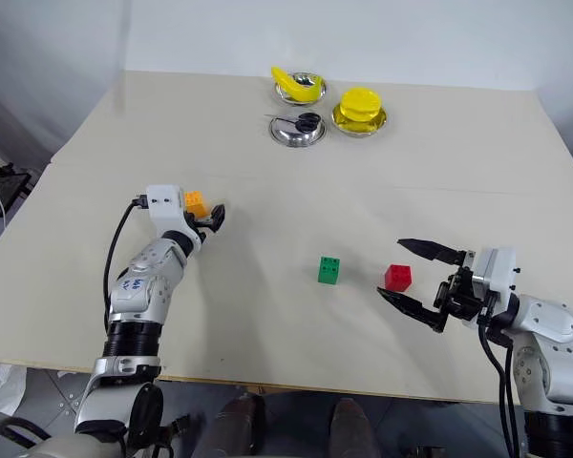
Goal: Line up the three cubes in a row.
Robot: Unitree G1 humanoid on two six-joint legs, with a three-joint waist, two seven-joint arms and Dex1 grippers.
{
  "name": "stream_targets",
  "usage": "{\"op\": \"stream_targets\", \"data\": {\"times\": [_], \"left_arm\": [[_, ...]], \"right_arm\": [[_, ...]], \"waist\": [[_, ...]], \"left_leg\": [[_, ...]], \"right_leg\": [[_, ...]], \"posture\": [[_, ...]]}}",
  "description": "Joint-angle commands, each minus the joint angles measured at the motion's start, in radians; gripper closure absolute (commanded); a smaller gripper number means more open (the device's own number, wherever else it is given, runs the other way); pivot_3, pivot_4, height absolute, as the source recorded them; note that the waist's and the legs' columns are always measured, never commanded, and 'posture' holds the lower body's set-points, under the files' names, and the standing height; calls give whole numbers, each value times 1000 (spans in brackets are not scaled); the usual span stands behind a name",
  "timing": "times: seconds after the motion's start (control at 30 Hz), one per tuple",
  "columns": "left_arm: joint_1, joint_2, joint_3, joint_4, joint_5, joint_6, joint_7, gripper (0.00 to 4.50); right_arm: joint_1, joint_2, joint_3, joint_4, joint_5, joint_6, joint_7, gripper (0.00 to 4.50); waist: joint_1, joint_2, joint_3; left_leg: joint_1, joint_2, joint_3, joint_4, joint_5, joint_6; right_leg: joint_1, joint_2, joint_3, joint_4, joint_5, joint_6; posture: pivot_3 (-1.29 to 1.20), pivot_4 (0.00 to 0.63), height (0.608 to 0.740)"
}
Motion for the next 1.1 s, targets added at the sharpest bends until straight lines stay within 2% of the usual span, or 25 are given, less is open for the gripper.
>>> {"op": "stream_targets", "data": {"times": [0.03, 0.13, 0.4, 0.53, 0.57, 0.6, 0.63, 0.73, 0.77, 0.87, 0.97, 1.1], "left_arm": [[-31, -1, -16, 40, 44, -69, 15, 25], [-33, -4, -22, 50, 54, -78, 14, 594], [-4, 17, -16, 25, 68, -88, -12, 2973], [17, 93, -17, 31, 26, -136, -194, 2972], [17, 114, -17, 32, -18, -157, -307, 2972], [23, 147, -25, 21, -83, -179, -488, 2972], [29, 204, -59, 29, -105, -270, -690, 2972], [21, 305, -119, 89, -150, -491, -1122, 2972], [8, 325, -130, 115, -175, -515, -1240, 2972], [-98, 360, -201, 295, -109, -583, -1415, 2972], [-188, 348, -275, 457, -31, -703, -1541, 2972], [-291, 305, -316, 672, 56, -872, -1552, 2972]], "right_arm": [[19, 13, -9, -42, 19, -11, -14, 0], [29, 18, -8, -50, 17, -13, -18, 0], [46, 25, -15, -48, 12, -28, -28, 0], [71, 21, -27, -50, 9, -38, -28, 0], [79, 15, -37, -52, 14, -39, -29, 0], [92, 5, -53, -54, 20, -39, -26, 0], [110, -10, -77, -55, 29, -36, -19, 0], [148, -45, -126, -59, 47, -22, -2, 0], [162, -57, -141, -65, 55, -14, 2, 0], [222, -95, -195, -85, 83, 13, 27, 0], [286, -119, -238, -122, 107, 48, 38, 0], [330, -127, -266, -167, 123, 80, 26, 0]], "waist": [[-1, 0, 0], [-4, 0, 0], [-1, 0, 0], [-4, 0, 0], [-4, 0, 0], [-4, 0, 0], [-4, 0, 0], [-3, 1, 0], [-3, 2, -1], [4, 2, -1], [0, 1, -1], [-7, 0, 0]], "left_leg": [[0, 0, 0, 0, 0, 0], [0, 0, 0, 0, 0, 0], [0, 0, 0, 0, 0, 0], [0, 0, 0, -1, 0, 0], [0, 0, 0, -1, 0, 0], [0, 0, 0, -1, 0, 0], [0, 0, 0, -1, 0, -1], [0, 0, 1, -2, 1, -2], [0, 0, 1, -2, 1, -2], [1, 0, 1, -3, 0, -1], [0, 0, 1, -2, -1, 2], [-1, 0, 1, -2, -1, 3]], "right_leg": [[0, 0, 0, 0, 0, 0], [0, 0, 0, 0, 0, 0], [0, 0, 0, 0, 0, 0], [0, 0, 0, 0, 0, 0], [-1, 0, 0, 0, 0, 0], [-1, 0, 0, 0, 0, 0], [-1, 0, 0, 0, 0, 0], [0, 0, 0, -1, 0, 0], [0, 0, 0, -3, 0, 0], [3, 0, -1, -5, 0, 0], [3, 0, 0, -6, 0, 0], [2, 0, 0, -6, 0, 1]], "posture": [[0, 150, 740], [0, 150, 740], [0, 150, 740], [0, 150, 740], [0, 150, 740], [0, 150, 740], [0, 150, 740], [0, 150, 740], [0, 150, 740], [0, 150, 740], [0, 150, 740], [0, 150, 740]]}}
